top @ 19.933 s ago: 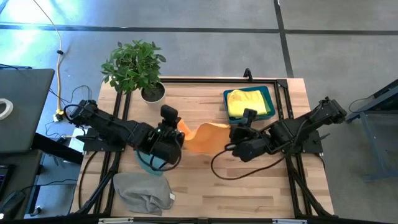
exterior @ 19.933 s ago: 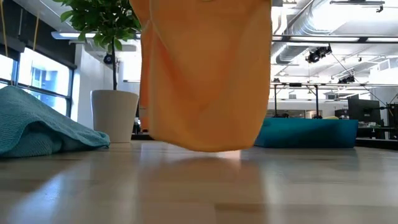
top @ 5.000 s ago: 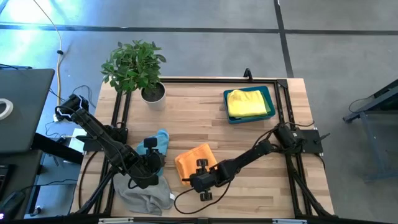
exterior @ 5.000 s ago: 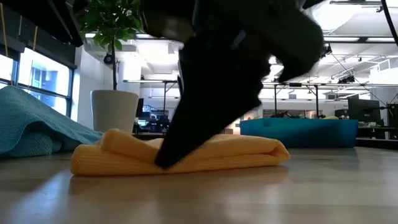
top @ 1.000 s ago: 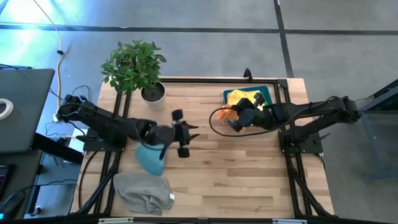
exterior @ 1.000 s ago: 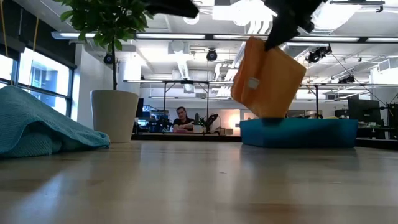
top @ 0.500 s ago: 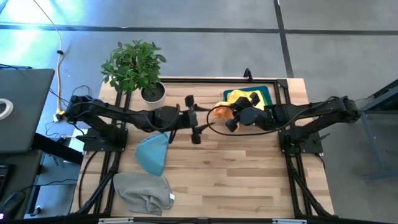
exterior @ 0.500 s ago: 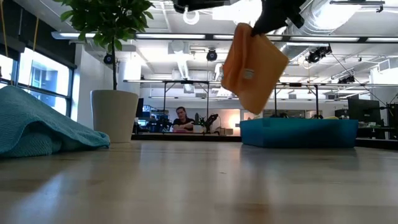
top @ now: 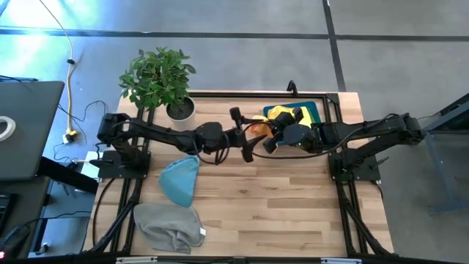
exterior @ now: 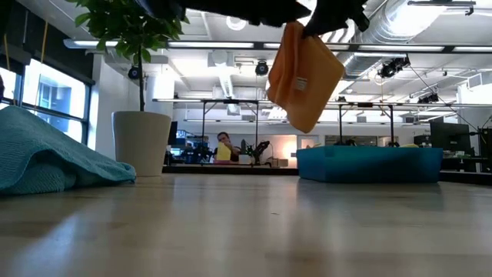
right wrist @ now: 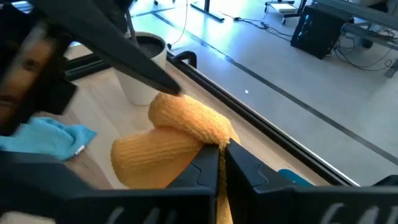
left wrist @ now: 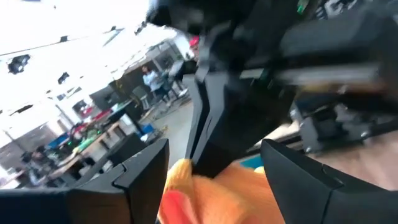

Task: Fold microfiber towels
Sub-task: Put the orange microfiber cloth into the blue bin

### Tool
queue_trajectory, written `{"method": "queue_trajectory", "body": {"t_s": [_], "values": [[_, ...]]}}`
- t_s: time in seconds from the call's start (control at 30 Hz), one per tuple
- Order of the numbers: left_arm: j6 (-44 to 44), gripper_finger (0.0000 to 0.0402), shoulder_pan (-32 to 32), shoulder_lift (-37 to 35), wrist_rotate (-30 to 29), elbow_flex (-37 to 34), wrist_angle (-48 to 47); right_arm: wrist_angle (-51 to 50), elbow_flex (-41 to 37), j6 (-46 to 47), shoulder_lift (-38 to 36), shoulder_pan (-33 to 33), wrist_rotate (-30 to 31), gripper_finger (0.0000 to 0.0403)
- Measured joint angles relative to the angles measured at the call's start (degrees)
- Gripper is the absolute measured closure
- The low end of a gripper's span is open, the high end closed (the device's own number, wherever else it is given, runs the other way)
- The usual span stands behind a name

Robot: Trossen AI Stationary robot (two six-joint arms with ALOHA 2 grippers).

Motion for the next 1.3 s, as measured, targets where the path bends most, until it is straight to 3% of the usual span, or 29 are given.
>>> {"method": "queue_trajectory", "body": {"t_s": [0.1,0.33,0.6,0.93,1.07,1.3], "values": [[0.07,0.0156,0.65,1.69,-2.29,0.83,-0.54,-0.01,0.0,-0.15,0.04,0.02,-0.01,0.0402],[-0.84,0.0156,1.78,2.84,-17.34,0.86,-3.95,-0.02,0.0,-1.02,0.04,0.04,-0.02,0.0402],[-8.06,0.0156,2.95,2.84,-14.63,0.88,-13.03,-0.03,0.0,-1.68,0.04,0.04,-0.05,0.0402],[-8.1,0.016,3.16,2.84,-10.95,0.88,-10.64,-0.03,0.0,-4.06,0.04,0.07,-5.95,0.0402],[-8.13,0.0196,2.34,2.84,-11.31,0.88,-13.95,-0.13,0.0,-5.52,0.04,0.04,-5.95,0.0402],[-8.09,0.0319,1.52,2.84,-12.31,0.88,-14.99,-1.04,0.0,-6.6,0.04,0.04,-5.95,0.0402]]}}
